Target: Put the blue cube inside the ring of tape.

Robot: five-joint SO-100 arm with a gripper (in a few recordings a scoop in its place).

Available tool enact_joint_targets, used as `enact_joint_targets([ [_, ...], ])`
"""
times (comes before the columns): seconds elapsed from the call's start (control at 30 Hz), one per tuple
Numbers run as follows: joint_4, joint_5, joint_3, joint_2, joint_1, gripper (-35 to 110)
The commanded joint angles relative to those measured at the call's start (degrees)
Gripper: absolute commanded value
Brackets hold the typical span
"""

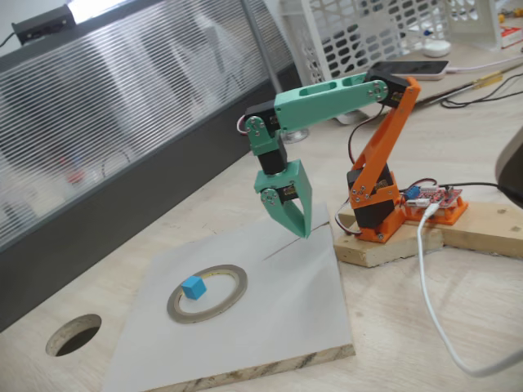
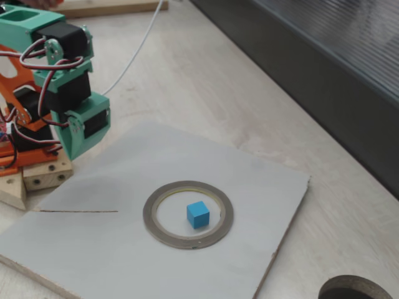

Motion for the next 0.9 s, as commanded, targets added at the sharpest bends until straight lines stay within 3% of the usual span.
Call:
enact_joint_targets([
  [0.0, 1.23, 0.35, 1.41, 3.52, -0.35, 0],
  [0.23, 6.77, 0.70, 2.02, 3.87, -0.35, 1],
  [0.63, 7.12, 0.44, 2.11, 8.00, -0.09, 1],
  [0.87, 7.12, 0.26, 2.72, 8.44, 5.36, 1],
])
